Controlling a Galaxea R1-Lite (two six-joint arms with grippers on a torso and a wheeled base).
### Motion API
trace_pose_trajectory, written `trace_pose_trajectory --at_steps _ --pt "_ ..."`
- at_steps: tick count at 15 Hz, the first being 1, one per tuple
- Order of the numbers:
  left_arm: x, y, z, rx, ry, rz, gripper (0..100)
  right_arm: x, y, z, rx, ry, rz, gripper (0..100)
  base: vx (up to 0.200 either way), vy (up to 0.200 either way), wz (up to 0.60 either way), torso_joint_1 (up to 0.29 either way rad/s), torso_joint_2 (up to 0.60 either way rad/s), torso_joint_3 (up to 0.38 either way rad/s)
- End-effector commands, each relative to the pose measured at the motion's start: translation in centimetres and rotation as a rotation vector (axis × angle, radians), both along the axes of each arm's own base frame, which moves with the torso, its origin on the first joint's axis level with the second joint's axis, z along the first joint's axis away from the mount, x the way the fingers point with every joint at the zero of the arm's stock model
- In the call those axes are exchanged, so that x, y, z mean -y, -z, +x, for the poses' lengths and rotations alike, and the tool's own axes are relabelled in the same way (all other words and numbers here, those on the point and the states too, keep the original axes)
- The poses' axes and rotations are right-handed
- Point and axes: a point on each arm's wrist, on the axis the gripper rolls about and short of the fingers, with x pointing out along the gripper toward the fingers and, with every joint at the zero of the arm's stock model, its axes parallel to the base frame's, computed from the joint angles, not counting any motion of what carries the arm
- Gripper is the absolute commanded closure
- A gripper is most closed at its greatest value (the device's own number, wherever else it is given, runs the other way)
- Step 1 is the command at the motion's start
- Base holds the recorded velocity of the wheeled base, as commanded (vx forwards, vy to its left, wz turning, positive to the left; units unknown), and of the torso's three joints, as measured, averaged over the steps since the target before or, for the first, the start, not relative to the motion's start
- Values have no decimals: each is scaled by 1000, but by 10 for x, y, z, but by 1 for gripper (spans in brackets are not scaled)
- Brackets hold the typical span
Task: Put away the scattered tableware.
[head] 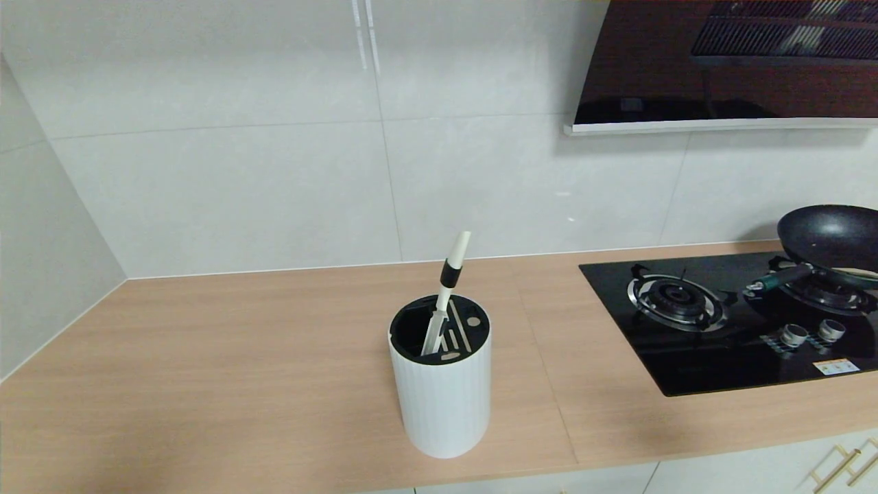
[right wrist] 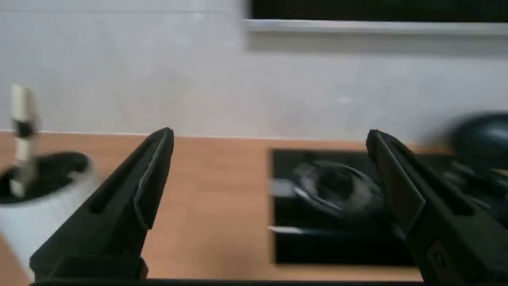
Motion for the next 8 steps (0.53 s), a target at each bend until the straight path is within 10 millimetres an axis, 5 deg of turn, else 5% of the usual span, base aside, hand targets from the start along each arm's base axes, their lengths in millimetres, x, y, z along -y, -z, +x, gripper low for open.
trace_pose_trajectory --at_steps 1,6,8 --pt "-2 27 -29 88 -72 -31 0 20 24 -79 131 127 21 0 0 0 0 0 0 0" --pt "4 65 -36 117 -194 -2 0 14 55 -84 157 340 19 0 0 0 0 0 0 0" --pt "3 86 -23 73 -315 105 0 12 86 -73 89 325 -5 0 0 0 0 0 0 0"
